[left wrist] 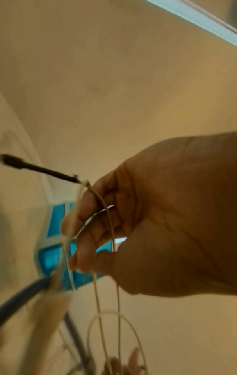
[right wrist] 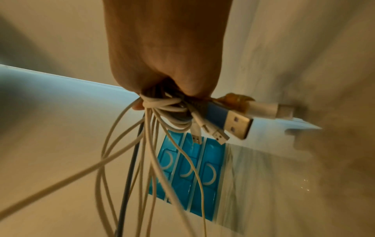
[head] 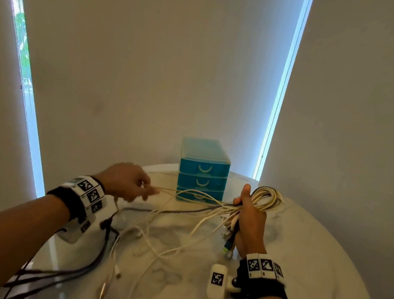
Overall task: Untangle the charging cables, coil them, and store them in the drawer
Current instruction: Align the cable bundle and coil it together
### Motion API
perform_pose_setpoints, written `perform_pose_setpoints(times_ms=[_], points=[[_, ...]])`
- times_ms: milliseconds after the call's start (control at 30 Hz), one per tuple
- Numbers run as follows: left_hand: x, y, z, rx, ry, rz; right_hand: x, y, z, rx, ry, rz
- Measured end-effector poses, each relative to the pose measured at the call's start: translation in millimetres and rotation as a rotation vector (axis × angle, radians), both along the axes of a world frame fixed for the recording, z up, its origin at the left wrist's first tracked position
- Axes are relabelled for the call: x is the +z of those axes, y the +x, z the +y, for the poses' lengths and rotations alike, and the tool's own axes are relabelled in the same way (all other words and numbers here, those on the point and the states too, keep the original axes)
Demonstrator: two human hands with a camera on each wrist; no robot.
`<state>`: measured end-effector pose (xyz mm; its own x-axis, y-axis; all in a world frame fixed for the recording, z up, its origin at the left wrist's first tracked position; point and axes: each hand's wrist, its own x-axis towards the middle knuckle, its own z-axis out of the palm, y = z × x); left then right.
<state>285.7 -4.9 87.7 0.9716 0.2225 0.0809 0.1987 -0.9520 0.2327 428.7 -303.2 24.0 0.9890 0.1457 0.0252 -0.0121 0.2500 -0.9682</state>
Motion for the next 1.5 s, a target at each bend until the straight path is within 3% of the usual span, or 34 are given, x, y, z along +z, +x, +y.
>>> perform_pose_setpoints(times_ms=[100,233,367,500,567,700,833,933,1067,1167,1267,1400,1500], points=[[4.1,-1.2,14.4,0.180,0.146,-0.004,2.2,0.5,0.0,-0.057,-0.028,0.006],[-13.8,-2.3,48.6,0.304,-0.030,0.194,-0.5,12.9,-11.8,-0.149,0.043,0.067],[-16.9,-12.9,71.7,0.312,0.118,0.338,-0.7,15.4,-13.1,-0.156,0.059,0.064],[15.0,-16.8,44.3,0.262,0.227,0.581,3.2,8.5,-8.5,-0.120,0.001,0.008],[38.9,-9.8,9.5,0.122,0.188,0.454,7.7,3.8,-7.7,-0.100,-0.019,-0.046],[63.9,17.4,-92.9,-0.275,-0.256,0.017,14.9,-14.4,1.7,-0.015,-0.119,-0.171],[25.2,67.6,-151.5,-0.427,-0.276,0.072,19.4,-23.2,6.0,0.083,-0.062,-0.323],[-4.8,87.7,-146.8,-0.435,-0.379,0.234,24.4,-16.5,-0.3,0.078,-0.013,-0.317],[1.0,82.6,-129.8,-0.447,-0.454,0.316,21.3,-11.4,-3.7,0.143,0.071,-0.225],[8.9,71.4,-121.3,-0.469,-0.575,0.305,20.9,-9.0,-0.3,0.206,0.214,-0.150],[9.5,65.5,-112.6,-0.382,-0.735,0.263,22.5,-4.9,-2.4,0.229,0.348,-0.086],[10.5,59.7,-108.7,-0.326,-0.744,0.281,23.6,-2.5,-3.2,0.302,0.450,-0.017],[11.5,60.2,-117.5,-0.177,-0.731,0.268,30.0,-11.5,1.7,0.400,0.581,0.076]])
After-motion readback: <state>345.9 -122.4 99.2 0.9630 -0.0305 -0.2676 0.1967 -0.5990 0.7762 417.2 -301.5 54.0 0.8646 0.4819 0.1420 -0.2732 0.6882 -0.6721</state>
